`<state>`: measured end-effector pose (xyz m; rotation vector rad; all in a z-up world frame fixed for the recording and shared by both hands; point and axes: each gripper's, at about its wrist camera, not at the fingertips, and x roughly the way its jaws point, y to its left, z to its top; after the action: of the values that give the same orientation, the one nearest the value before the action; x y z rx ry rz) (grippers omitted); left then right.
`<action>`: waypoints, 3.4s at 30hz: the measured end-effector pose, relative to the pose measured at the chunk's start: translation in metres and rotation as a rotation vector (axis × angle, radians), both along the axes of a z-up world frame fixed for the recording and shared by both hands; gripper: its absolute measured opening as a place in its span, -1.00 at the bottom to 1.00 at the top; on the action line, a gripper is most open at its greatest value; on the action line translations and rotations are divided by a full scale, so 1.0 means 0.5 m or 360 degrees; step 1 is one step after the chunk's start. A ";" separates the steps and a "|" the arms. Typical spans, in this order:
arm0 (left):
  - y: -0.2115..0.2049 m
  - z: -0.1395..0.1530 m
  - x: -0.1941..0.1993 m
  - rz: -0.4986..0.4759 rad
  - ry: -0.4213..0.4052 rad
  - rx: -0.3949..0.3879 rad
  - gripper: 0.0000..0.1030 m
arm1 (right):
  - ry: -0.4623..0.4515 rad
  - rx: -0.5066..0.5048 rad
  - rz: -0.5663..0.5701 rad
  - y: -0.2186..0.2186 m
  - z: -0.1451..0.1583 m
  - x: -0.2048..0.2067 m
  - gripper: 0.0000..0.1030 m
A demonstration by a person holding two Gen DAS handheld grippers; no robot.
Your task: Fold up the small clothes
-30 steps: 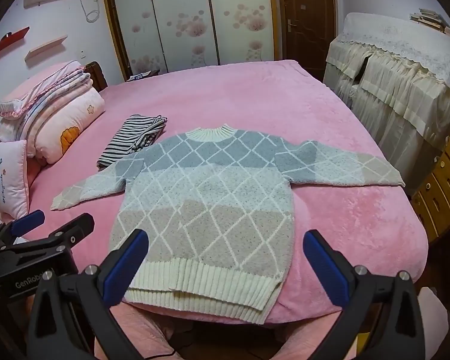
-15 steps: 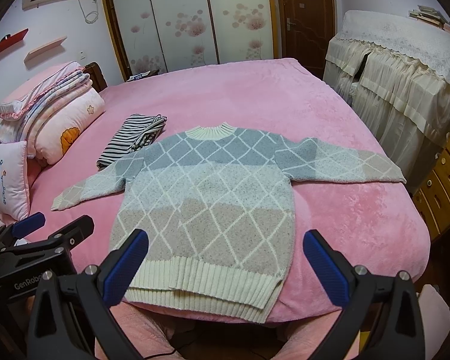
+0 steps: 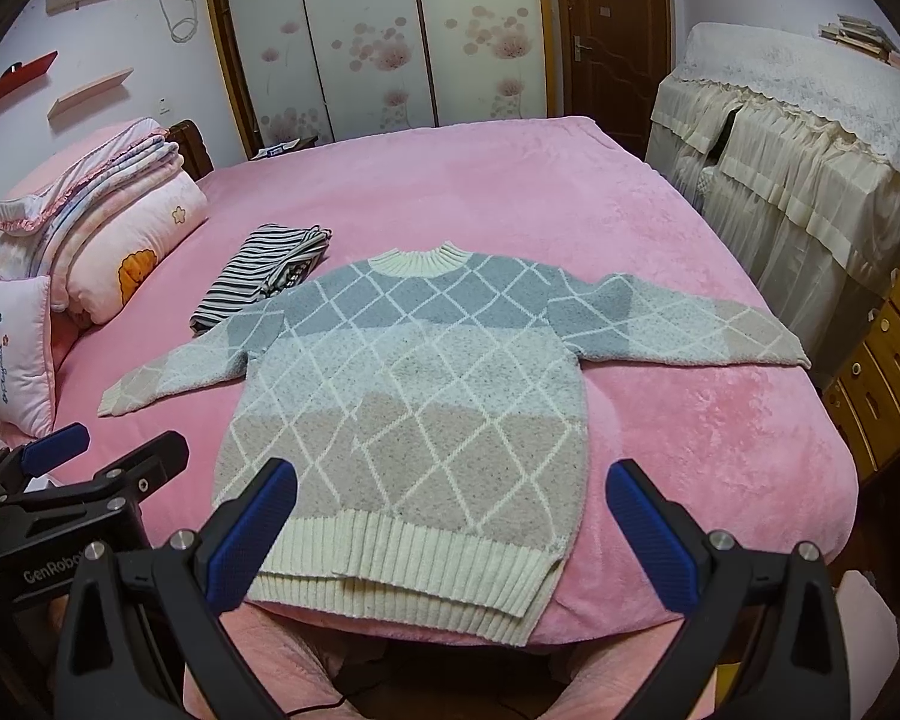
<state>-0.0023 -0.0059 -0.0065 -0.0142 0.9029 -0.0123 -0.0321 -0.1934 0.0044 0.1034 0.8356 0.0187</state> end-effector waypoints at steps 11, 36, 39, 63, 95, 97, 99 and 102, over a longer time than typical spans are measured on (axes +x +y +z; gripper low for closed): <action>-0.003 -0.002 -0.004 -0.0004 0.0001 -0.0002 0.99 | 0.0000 -0.0001 0.0000 0.000 -0.002 -0.001 1.00; -0.006 -0.007 -0.003 -0.0006 0.0024 -0.0013 0.99 | -0.0030 -0.0030 0.0002 -0.002 0.003 -0.003 1.00; -0.005 -0.007 -0.002 -0.0004 0.0024 -0.0014 0.99 | -0.0034 -0.0033 0.0001 -0.001 0.002 -0.004 1.00; 0.001 -0.013 0.001 0.0031 0.0037 -0.0010 1.00 | -0.0042 -0.0020 0.0002 -0.006 -0.001 -0.001 1.00; -0.271 0.083 0.027 -0.0276 -0.0104 -0.0084 1.00 | -0.0305 -0.0119 -0.0299 -0.257 0.034 -0.014 1.00; -0.301 0.081 0.032 -0.0295 -0.0080 -0.0104 0.99 | -0.0324 -0.0144 -0.0308 -0.284 0.037 -0.016 1.00; -0.326 0.080 0.038 -0.0305 -0.0074 -0.0132 0.99 | -0.0335 -0.0154 -0.0315 -0.312 0.040 -0.018 1.00; -0.356 0.079 0.045 -0.0281 -0.0090 -0.0154 0.99 | -0.0355 -0.0177 -0.0336 -0.348 0.042 -0.024 1.00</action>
<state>0.0202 -0.1840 0.0329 -0.0241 0.8442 -0.2198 -0.0443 -0.3676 0.0255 0.0828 0.5984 -0.2112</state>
